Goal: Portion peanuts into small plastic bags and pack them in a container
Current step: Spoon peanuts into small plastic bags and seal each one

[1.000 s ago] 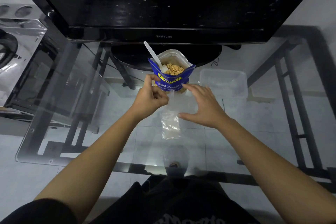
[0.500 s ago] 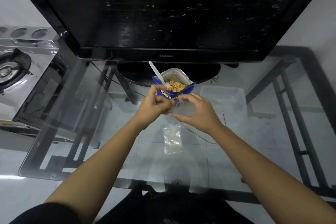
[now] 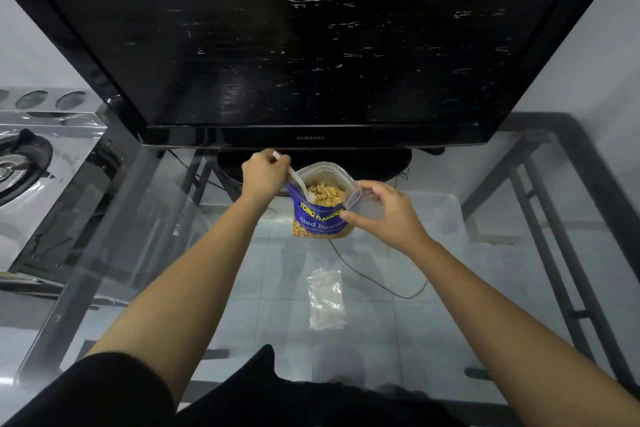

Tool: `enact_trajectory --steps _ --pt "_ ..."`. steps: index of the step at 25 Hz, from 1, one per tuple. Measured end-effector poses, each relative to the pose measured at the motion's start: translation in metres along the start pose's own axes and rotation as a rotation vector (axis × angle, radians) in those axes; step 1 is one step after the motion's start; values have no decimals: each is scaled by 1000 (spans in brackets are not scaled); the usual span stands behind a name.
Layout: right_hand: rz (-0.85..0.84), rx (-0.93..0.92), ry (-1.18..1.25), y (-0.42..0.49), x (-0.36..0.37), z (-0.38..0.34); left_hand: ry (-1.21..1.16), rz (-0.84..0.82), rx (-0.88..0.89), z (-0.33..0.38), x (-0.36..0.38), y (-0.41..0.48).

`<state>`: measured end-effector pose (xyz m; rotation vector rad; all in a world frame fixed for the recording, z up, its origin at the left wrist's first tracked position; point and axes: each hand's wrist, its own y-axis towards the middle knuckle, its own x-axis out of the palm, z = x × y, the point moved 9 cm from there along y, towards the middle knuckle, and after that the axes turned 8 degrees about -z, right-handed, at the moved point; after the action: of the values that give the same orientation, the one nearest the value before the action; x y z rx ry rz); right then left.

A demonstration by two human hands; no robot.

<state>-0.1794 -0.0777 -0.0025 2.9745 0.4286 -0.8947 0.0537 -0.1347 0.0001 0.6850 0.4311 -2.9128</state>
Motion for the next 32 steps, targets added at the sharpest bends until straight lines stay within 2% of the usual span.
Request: enact_trajectory --steps 3,6,9,15,19,23,25,27,29,32 --pt "-10 8 5 2 2 3 -75 -48 -64 -13 -1 3" --pt "-7 4 10 2 2 3 -271 -183 -80 -20 5 1" --pt "-17 10 12 3 2 2 -439 -218 -130 -26 7 -1" --pt "61 1 -6 5 -8 -3 -638 -148 -218 -42 4 1" --pt "70 -25 -164 17 -11 -15 -686 -71 -217 -45 -10 4" --pt "40 -16 -247 31 0 -25 -699 -46 -155 -20 -29 10" --pt "79 -21 -215 35 1 -32 -611 -55 -85 3 -36 9" --pt "131 -38 -139 36 1 -40 -443 -70 72 40 -42 -3" --pt "188 -67 -12 35 2 -46 -144 -64 338 88 -45 -29" --pt "230 -95 125 33 4 -53 311 56 787 152 -43 -89"
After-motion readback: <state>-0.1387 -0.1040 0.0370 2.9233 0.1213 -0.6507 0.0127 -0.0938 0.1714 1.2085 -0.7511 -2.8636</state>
